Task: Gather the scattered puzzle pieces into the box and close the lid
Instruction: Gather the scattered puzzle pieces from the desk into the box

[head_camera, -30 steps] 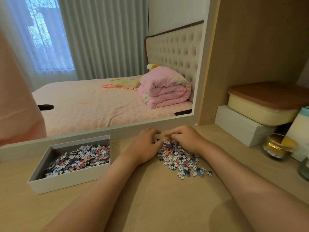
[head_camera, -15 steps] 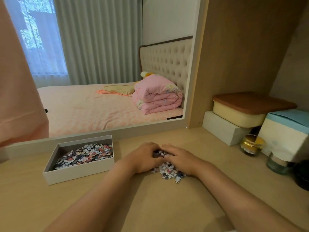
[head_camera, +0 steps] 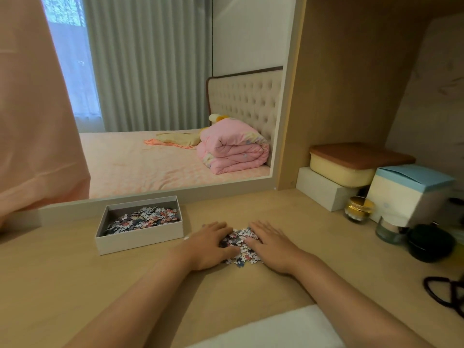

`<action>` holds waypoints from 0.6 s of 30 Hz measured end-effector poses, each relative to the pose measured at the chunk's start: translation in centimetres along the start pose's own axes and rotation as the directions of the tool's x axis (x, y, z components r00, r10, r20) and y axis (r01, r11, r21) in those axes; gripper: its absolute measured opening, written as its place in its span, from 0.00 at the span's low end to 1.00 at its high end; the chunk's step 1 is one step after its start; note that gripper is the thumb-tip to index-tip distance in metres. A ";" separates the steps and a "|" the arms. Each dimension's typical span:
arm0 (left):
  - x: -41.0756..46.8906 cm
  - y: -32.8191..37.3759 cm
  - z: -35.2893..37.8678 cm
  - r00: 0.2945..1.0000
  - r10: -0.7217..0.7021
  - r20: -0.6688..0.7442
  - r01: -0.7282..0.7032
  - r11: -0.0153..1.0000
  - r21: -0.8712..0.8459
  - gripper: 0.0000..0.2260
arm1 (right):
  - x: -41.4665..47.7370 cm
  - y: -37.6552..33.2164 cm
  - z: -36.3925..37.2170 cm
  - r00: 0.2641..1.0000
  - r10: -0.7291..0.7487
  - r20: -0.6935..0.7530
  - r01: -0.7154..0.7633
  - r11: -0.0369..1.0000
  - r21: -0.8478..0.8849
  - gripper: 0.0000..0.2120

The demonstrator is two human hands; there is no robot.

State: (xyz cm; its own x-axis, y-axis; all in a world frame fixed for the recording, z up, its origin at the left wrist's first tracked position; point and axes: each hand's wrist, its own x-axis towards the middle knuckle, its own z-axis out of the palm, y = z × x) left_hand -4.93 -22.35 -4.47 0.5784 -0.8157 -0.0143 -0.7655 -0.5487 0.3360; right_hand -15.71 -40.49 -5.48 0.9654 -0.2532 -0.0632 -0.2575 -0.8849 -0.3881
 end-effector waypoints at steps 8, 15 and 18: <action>-4.9 -1.9 -1.5 0.989 0.038 -0.141 -0.041 0.999 -0.019 0.26 | -0.1 -6.1 2.3 0.975 -0.213 0.055 0.209 0.975 0.071 0.26; -8.7 -4.1 -2.1 0.982 -0.032 -0.186 0.025 0.999 -0.041 0.26 | 0.1 -8.9 2.2 0.976 -0.213 -0.047 0.218 0.957 0.191 0.23; -9.8 -3.9 -2.2 0.998 -0.068 0.000 0.068 0.996 -0.059 0.35 | 1.3 -9.7 1.5 0.979 -0.194 0.065 0.191 0.980 0.057 0.27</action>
State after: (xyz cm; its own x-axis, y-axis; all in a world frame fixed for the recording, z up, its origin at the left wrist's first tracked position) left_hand -6.99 -11.80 -3.62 0.6292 -0.7763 -0.0374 -0.7062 -0.5912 0.3895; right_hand -11.89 -31.62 -3.21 0.9976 -0.0505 -0.0467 -0.0660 -0.8933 -0.4445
